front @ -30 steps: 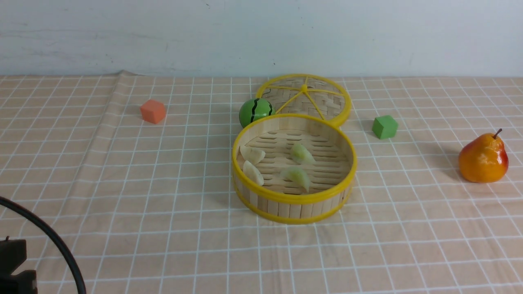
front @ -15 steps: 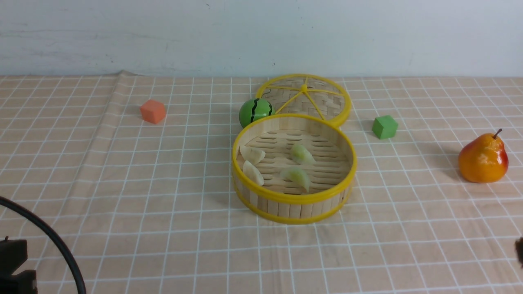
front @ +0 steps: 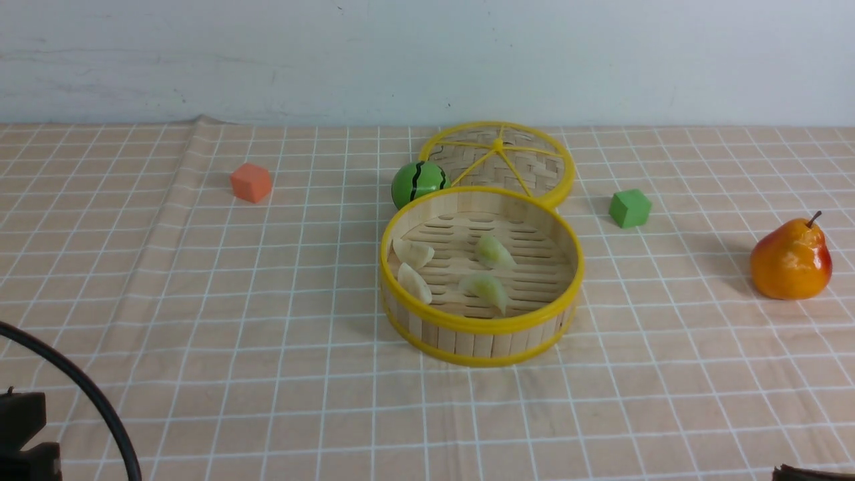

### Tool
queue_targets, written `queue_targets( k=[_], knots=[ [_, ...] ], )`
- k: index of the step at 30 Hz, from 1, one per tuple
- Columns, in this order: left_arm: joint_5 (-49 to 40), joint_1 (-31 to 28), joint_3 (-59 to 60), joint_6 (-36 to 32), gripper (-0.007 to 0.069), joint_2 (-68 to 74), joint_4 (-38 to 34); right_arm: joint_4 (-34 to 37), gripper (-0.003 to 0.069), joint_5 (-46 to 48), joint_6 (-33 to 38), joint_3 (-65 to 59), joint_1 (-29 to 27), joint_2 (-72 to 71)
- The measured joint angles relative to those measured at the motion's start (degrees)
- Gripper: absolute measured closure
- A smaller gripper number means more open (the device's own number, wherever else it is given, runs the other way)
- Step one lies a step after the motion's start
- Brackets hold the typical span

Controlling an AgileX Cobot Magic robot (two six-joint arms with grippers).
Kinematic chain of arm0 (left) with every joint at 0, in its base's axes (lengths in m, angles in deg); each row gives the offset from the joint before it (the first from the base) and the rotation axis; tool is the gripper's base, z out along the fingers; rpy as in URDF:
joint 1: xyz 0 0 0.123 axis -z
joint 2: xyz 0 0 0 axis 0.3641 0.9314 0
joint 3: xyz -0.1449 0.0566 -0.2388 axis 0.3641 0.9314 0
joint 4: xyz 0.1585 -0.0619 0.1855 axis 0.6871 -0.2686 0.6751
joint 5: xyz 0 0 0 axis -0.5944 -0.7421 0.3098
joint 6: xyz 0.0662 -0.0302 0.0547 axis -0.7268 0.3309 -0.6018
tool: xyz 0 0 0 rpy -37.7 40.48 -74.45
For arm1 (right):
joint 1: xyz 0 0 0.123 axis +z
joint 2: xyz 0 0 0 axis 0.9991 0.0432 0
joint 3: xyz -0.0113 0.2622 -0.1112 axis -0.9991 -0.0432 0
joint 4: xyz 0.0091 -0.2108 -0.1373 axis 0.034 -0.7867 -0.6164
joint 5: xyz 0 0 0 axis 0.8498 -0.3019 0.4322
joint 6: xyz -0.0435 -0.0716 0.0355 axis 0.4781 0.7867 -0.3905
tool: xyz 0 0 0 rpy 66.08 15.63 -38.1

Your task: Put the dumplings into the steamer on the table with the brown tablecloth.

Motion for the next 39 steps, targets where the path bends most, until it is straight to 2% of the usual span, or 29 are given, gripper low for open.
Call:
queue_targets(
  k=[2, 3, 6, 8, 12, 15, 21, 26, 34, 39],
  knots=[
    [0.0, 0.0, 0.0, 0.0, 0.0551, 0.0, 0.0, -3.0, 0.0662, -1.9, 0.0, -1.0, -0.6, -1.7],
    [0.0, 0.0, 0.0, 0.0, 0.055, 0.0, 0.0, -6.6, 0.0662, -4.2, 0.0, -2.7, -2.3, -5.2],
    [0.0, 0.0, 0.0, 0.0, 0.0548, 0.0, 0.0, -10.1, 0.0661, -7.6, 0.1, -6.6, -7.6, -13.6],
    [0.0, 0.0, 0.0, 0.0, 0.0545, 0.0, 0.0, -9.8, 0.0661, -8.7, 0.1, -9.3, -11.7, -18.9],
    [0.0, 0.0, 0.0, 0.0, 0.054, 0.0, 0.0, -4.6, 0.0659, -10.8, 0.2, -15.7, -19.7, -28.8],
    [0.0, 0.0, 0.0, 0.0, 0.0536, 0.0, 0.0, -1.4, 0.0659, -7.7, 0.5, -16.8, -23.4, -34.1],
    [0.0, 0.0, 0.0, 0.0, 0.0533, 0.0, 0.0, 0.2, 0.0659, -0.5, 5.6, -16.8, -24.5, -35.5],
    [0.0, 0.0, 0.0, 0.0, 0.0533, 0.0, 0.0, 2.7, 0.0655, 2.6, 6.4, -16.4, -24.4, -35.5],
    [0.0, 0.0, 0.0, 0.0, 0.0527, 0.0, 0.0, 5.5, 0.0648, 3.1, 6.7, -16.3, -20.4, -35.5],
    [0.0, 0.0, 0.0, 0.0, 0.0522, 0.0, 0.0, 5.6, 0.0643, 3.1, 6.7, -16.3, -20.1, -35.5]
  ],
)
